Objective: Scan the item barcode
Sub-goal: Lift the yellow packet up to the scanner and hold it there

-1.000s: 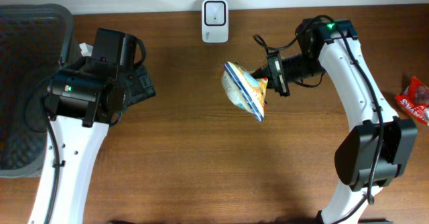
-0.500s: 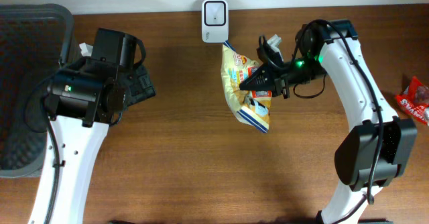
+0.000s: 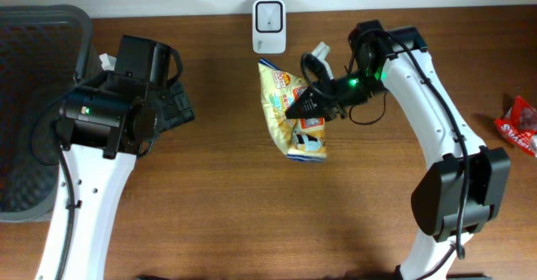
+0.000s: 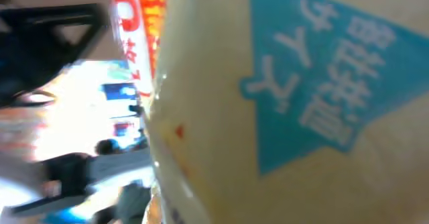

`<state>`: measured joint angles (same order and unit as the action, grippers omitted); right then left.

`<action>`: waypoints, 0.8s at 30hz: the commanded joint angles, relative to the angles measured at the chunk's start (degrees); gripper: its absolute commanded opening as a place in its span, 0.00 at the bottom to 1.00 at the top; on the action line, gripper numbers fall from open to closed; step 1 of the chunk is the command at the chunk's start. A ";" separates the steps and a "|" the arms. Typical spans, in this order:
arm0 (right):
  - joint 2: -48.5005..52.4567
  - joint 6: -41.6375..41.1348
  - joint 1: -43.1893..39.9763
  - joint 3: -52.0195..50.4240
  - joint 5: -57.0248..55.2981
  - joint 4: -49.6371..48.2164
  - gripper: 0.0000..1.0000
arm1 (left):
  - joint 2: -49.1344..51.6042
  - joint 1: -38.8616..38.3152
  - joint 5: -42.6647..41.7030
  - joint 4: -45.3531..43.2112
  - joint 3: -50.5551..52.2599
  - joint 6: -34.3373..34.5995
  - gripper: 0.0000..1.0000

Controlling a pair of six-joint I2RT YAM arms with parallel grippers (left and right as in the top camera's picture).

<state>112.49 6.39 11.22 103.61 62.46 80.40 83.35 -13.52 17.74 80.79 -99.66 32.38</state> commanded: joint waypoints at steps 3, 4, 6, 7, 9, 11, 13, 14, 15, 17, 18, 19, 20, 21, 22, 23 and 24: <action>-0.57 -23.63 0.76 0.59 -47.32 -16.04 0.04 | -0.83 0.20 0.00 0.09 -0.48 -0.11 0.99; -0.52 -23.65 0.76 0.59 -47.45 -20.22 0.04 | -0.83 0.20 0.00 0.09 -0.48 -0.11 0.99; 0.35 -25.40 0.81 0.59 -44.81 -29.99 0.04 | -0.83 0.20 0.00 0.09 -0.48 -0.11 0.99; 1.20 -27.10 0.83 0.59 -43.32 -32.89 0.04 | -0.83 0.20 0.00 0.09 -0.48 -0.11 0.99; 3.69 -30.14 0.83 0.59 -35.26 -40.46 0.04 | -0.83 0.20 0.00 0.09 -0.48 -0.11 0.99; 6.95 -36.00 0.83 0.61 -29.46 -50.77 0.04 | -0.83 0.20 0.00 0.09 -0.48 -0.11 0.99; 8.96 -39.98 0.94 0.72 -28.26 -60.48 0.04 | -0.83 0.20 0.00 0.09 -0.48 -0.11 0.99; 9.73 -40.17 1.29 0.72 -29.88 -64.87 0.04 | -0.83 0.20 0.00 0.09 -0.48 -0.11 0.99; 10.27 -40.09 1.95 0.72 -32.26 -67.71 0.04 | -0.83 0.20 0.00 0.09 -0.48 -0.11 0.99; 11.63 -39.74 3.69 0.72 -33.83 -73.92 0.04 | -0.83 0.20 0.00 0.09 -0.48 -0.11 0.99; 12.76 -40.26 5.38 0.90 -36.44 -76.39 0.04 | -0.83 0.20 0.00 0.09 -0.48 -0.11 0.99; 13.62 -40.57 6.19 1.03 -37.44 -77.22 0.04 | -0.83 0.20 0.00 0.09 -0.48 -0.11 0.99; 14.36 -40.57 6.99 1.27 -37.73 -77.90 0.04 | -0.83 0.20 0.00 0.09 -0.48 -0.11 0.99; 15.91 -40.52 8.04 1.73 -37.92 -79.14 0.04 | -0.83 0.20 0.00 0.09 -0.48 -0.11 0.99; 16.92 -39.89 8.41 1.86 -38.66 -79.76 0.04 | -0.83 0.20 0.00 0.09 -0.48 -0.11 0.99; 17.68 -39.32 8.63 1.86 -39.52 -80.15 0.04 | -0.83 0.20 0.00 0.09 -0.48 -0.11 0.99; 18.56 -37.97 8.66 1.86 -39.71 -81.07 0.04 | -0.83 0.20 0.00 0.09 -0.48 -0.11 0.99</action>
<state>129.10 -33.76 19.75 103.72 25.10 0.99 83.33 -13.52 17.74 80.88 -99.66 32.38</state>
